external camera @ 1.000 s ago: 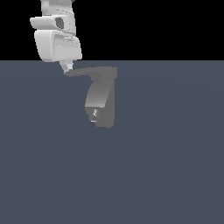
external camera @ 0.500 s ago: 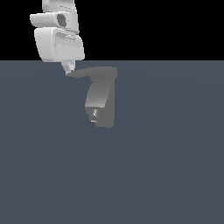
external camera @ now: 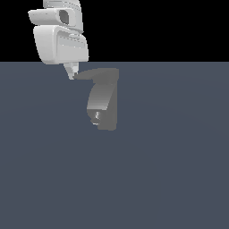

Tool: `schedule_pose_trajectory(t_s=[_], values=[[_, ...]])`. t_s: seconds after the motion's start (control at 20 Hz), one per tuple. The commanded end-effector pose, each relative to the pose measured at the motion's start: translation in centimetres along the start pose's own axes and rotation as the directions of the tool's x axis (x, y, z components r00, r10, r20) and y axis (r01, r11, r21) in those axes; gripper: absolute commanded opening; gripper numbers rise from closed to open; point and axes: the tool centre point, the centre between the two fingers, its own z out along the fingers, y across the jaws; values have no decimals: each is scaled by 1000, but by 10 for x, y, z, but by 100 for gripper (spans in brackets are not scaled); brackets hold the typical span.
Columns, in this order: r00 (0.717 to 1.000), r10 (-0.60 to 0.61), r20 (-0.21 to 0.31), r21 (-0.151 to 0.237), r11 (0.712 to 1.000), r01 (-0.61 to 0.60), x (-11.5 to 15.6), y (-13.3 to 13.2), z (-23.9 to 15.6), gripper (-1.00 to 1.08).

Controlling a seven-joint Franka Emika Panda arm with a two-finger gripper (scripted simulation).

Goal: Turn on the faucet by rotating a designated handle.

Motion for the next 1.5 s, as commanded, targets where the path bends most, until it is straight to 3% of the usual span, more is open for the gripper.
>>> schedule_pose_trajectory(t_s=[0.0, 0.3, 1.45], values=[[1000, 5, -2, -2, 1000, -5, 7, 6, 0, -100], [1000, 2, 0, -1, 1000, -2, 10, 14, 0, -100], [1000, 8, -2, -3, 1000, -8, 121, 23, 0, -100]])
